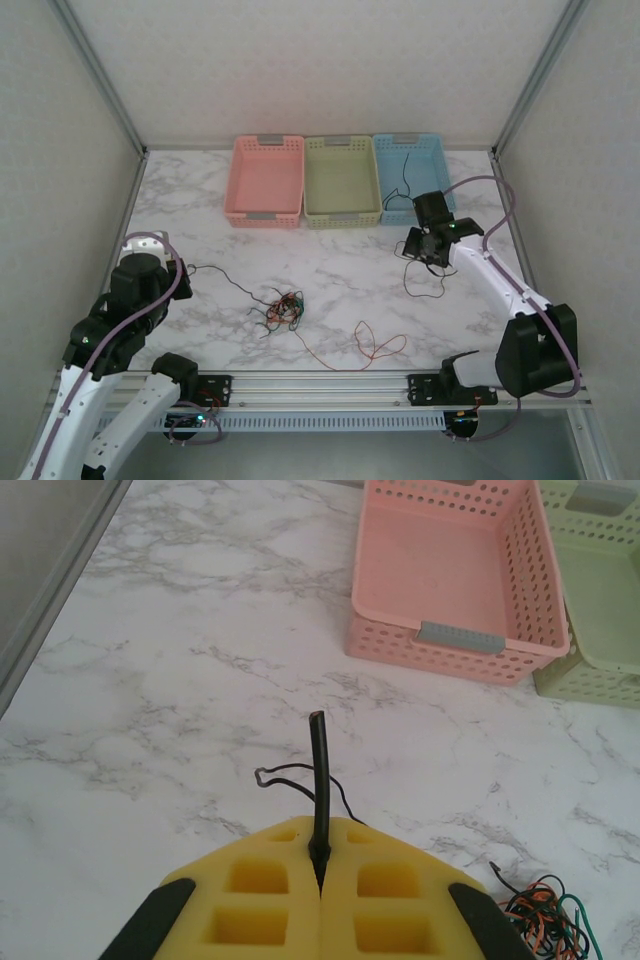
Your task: Untangle the cables
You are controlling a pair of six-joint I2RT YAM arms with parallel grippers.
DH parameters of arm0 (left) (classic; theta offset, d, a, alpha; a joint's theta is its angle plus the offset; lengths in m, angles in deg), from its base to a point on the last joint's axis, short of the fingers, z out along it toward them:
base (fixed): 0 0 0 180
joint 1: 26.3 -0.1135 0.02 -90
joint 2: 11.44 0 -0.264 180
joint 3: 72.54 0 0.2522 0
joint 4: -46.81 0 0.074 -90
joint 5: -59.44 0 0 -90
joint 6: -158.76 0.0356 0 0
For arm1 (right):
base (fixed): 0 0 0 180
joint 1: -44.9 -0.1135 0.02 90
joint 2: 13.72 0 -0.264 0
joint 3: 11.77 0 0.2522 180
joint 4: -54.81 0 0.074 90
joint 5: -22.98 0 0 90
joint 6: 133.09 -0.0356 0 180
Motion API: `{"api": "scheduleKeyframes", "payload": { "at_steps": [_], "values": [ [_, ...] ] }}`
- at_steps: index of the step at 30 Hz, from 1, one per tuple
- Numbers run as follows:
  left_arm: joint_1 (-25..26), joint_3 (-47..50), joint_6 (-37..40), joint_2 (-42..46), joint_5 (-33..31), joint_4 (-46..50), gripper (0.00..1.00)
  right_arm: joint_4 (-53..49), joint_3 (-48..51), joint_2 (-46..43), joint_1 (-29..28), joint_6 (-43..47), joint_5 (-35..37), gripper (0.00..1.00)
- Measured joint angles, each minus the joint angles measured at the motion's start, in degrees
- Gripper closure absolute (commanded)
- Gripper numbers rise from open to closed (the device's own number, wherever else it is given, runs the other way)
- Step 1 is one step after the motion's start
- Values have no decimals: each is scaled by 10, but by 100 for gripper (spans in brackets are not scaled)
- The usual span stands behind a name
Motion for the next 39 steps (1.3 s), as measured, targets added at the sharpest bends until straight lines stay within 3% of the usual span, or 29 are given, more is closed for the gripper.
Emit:
{"api": "scheduleKeyframes", "payload": {
  "at_steps": [10,17,28,32,39],
  "values": [
    [0,0,0,0,7,0,100,16,30,73,18,-5,1,81],
    [0,0,0,0,8,0,100,52,42,143,18,-7,-36,75],
    [0,0,0,0,9,0,100,75,44,149,18,-9,-49,60],
    [0,0,0,0,9,0,100,68,43,151,18,-14,-27,50],
    [0,0,0,0,9,0,100,63,39,164,18,-10,-3,48]
  ]
}}
